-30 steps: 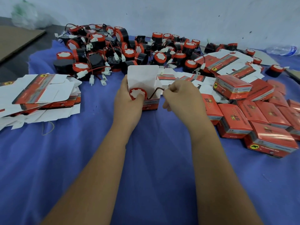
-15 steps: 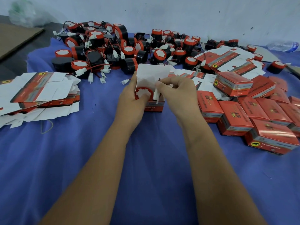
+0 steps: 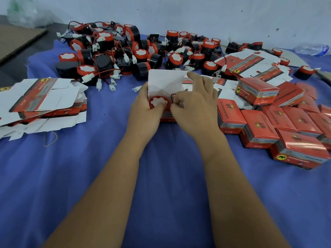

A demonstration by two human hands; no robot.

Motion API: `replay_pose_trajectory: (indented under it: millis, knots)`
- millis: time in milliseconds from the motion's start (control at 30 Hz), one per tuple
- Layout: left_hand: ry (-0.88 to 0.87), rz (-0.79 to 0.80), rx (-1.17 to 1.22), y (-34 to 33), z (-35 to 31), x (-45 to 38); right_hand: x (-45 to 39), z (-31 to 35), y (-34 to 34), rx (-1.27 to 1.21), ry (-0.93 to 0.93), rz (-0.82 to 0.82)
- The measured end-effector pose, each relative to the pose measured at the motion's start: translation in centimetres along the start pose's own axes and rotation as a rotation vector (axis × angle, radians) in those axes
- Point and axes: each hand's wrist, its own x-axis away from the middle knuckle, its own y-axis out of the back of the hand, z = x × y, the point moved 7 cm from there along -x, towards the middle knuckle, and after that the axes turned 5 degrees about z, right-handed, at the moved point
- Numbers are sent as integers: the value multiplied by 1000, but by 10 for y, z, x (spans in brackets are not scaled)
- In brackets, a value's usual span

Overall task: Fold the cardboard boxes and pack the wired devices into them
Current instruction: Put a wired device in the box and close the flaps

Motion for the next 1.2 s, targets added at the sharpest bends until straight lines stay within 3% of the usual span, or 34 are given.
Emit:
replay_pose_trajectory:
  millis: [200, 567, 800, 1033, 1200]
  knots:
    - [78, -10, 66, -1, -2, 4, 2, 4, -4, -86, -1, 75]
    - [91, -36, 46, 1, 3, 1, 8, 10, -3, -158, 44, 2]
    - [81, -45, 31, 3, 3, 0, 11, -5, 18, -651, -156, -238]
    - [55, -66, 34, 3, 1, 0, 6, -13, -9, -761, -234, -35]
    - [42, -58, 45, 3, -4, 2, 7, -18, -19, -811, -277, -17]
